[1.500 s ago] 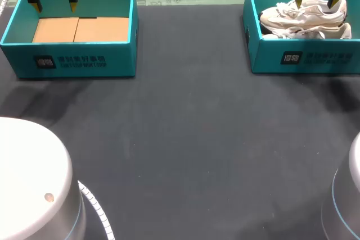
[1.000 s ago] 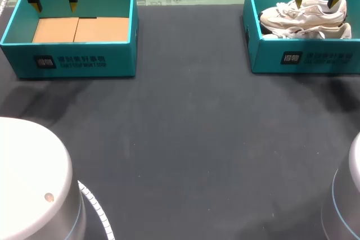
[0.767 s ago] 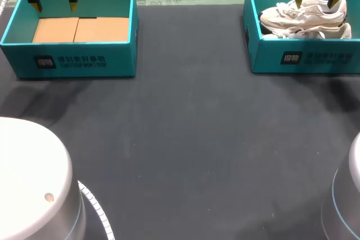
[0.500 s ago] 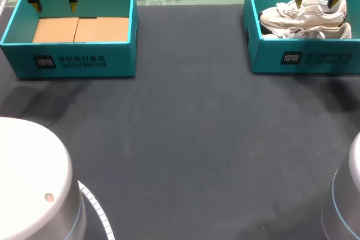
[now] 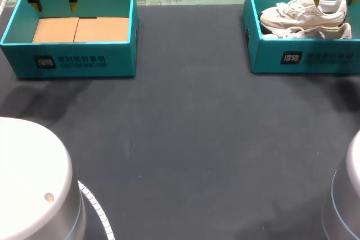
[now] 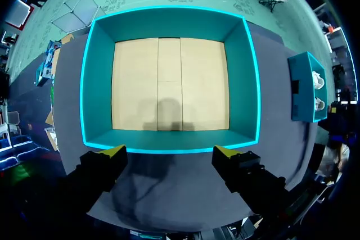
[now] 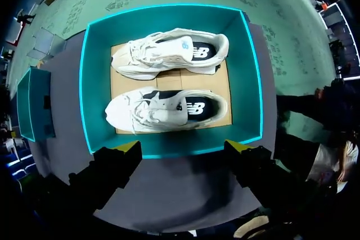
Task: Take the shoe out of the shoebox, open the shoe tongue, remove and reinsert the insole, then place the shoe into the shoebox
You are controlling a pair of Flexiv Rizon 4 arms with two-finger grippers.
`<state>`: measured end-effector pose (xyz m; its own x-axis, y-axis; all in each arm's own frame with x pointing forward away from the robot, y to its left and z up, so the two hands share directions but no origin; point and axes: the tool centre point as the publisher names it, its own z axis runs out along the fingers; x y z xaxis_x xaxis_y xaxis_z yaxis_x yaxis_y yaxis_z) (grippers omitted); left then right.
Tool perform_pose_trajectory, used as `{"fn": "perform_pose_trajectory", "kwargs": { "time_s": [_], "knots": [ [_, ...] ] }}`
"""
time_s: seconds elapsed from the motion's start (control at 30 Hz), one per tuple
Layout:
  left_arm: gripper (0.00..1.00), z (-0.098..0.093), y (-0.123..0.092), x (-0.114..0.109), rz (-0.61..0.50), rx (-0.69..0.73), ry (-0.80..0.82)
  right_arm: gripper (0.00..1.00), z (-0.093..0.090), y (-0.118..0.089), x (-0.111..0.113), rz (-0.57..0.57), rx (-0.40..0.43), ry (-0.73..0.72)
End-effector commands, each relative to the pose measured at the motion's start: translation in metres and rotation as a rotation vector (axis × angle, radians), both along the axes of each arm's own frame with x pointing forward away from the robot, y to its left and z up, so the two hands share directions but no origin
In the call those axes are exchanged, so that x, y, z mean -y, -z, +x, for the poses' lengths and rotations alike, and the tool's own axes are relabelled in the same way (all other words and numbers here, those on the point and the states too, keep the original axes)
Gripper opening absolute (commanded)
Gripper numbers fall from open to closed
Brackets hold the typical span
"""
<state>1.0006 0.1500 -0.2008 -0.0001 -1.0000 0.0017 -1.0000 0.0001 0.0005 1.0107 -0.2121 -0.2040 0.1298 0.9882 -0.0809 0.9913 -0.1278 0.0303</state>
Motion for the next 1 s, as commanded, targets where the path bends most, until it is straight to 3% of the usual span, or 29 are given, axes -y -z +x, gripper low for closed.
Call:
{"fn": "perform_pose_trajectory", "kwargs": {
  "time_s": [0.03, 0.53, 0.6, 1.0],
  "knots": [
    [1.00, 0.000, -0.001, 0.000, 0.001, 0.000, 0.000, 1.00, -0.007, 0.006, 0.015, -0.002, 0.016, 0.011],
    [1.00, 0.000, -0.001, 0.000, 0.001, 0.000, 0.000, 1.00, -0.005, 0.036, 0.058, -0.039, 0.017, 0.046],
    [1.00, 0.000, -0.001, 0.000, 0.001, 0.000, 0.000, 0.93, -0.002, 0.041, 0.060, -0.040, 0.019, 0.041],
    [1.00, 0.000, -0.001, 0.000, 0.001, 0.000, 0.000, 0.80, 0.017, 0.062, 0.074, -0.035, 0.040, 0.004]
  ]
}}
